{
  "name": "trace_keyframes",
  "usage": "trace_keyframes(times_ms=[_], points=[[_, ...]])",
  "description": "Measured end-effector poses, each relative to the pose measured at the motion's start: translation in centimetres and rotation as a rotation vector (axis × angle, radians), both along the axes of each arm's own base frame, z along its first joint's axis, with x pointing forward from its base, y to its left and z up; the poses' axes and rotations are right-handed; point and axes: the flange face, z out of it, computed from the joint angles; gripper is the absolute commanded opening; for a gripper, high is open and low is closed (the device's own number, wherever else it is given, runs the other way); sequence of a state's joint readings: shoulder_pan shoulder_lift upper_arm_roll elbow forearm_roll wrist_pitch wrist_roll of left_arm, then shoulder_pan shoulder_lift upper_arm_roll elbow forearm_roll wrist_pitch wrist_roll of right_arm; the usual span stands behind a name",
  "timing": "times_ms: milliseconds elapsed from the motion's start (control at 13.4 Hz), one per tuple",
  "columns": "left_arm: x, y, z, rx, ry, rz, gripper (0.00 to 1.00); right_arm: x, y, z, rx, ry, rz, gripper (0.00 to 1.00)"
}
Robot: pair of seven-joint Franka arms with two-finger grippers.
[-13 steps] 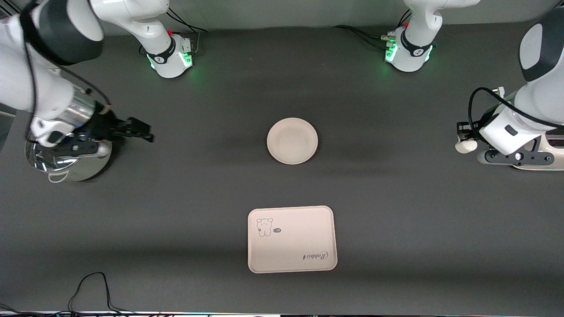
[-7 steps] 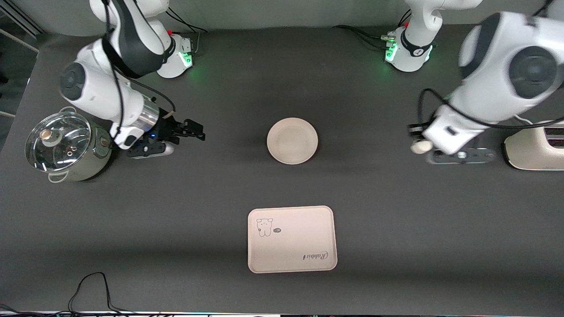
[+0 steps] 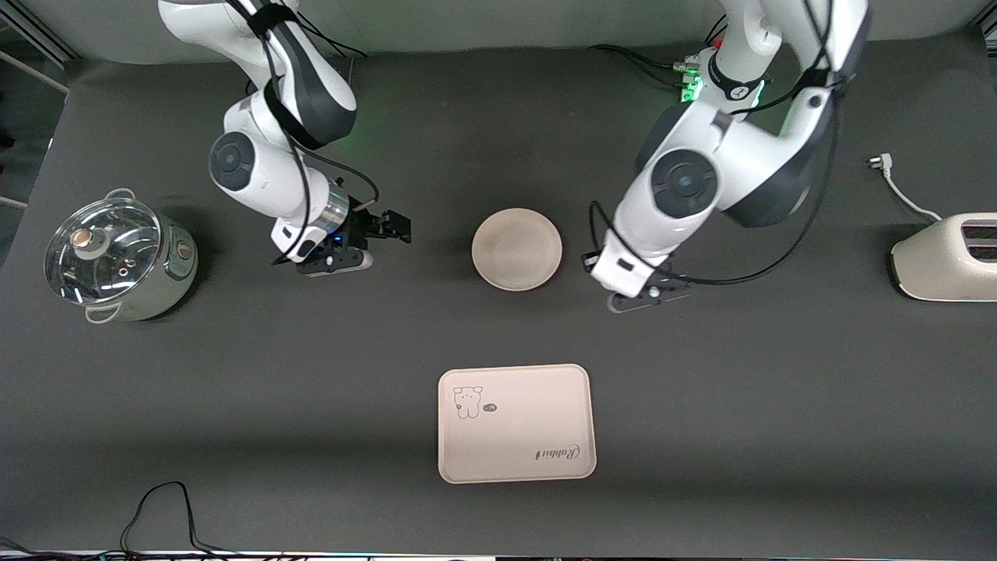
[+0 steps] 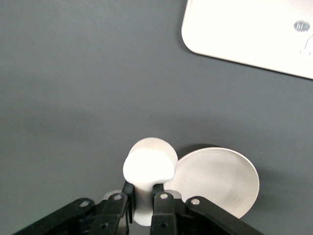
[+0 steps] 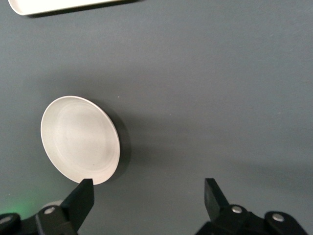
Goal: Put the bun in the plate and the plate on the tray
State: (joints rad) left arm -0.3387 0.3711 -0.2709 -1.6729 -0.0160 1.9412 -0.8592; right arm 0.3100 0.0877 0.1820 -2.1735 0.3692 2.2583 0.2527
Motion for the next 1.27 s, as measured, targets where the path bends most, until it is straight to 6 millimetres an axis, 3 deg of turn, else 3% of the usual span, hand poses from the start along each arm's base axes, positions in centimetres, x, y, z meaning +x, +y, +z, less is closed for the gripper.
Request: trace_keyframes(times_ms=[298, 521, 745, 819, 894, 968, 1043, 1266], points=[[-4.5, -4.4, -6.7, -0.024, -0.02, 0.056, 0.17, -0.4, 2.0, -1.6, 0.001, -0.017, -0.002, 1.0], [-8.9, -8.5, -11.1, -0.035, -0.017, 0.092, 0.16, -0.2, 3.9, -6.0, 0.003, -0.062, -0.03, 1.0], [-10.8, -10.7, -14.9, -0.049, -0.008, 0.112, 0.18, -0.4, 5.8, -9.6, 0.01, -0.108, -0.059, 1.0], [-11.0, -10.9, -16.1, -0.05, -0.007, 0.122, 0.23, -0.6, 6.8, -10.6, 0.015, -0.122, -0.074, 1.0], [-11.2, -11.1, -17.0, -0.048, -0.004, 0.128, 0.37, -0.9, 7.8, -11.5, 0.019, -0.129, -0.084, 1.0], [-11.3, -11.2, -17.6, -0.046, -0.001, 0.134, 0.64, -1.0, 8.7, -12.2, 0.023, -0.13, -0.089, 1.0], [-11.4, -11.2, -17.9, -0.043, 0.002, 0.14, 0.97, -0.8, 9.4, -12.6, 0.027, -0.128, -0.095, 1.0], [-11.3, -11.1, -17.9, -0.04, -0.001, 0.148, 0.99, -0.5, 11.6, -13.1, 0.04, -0.123, -0.098, 1.0]])
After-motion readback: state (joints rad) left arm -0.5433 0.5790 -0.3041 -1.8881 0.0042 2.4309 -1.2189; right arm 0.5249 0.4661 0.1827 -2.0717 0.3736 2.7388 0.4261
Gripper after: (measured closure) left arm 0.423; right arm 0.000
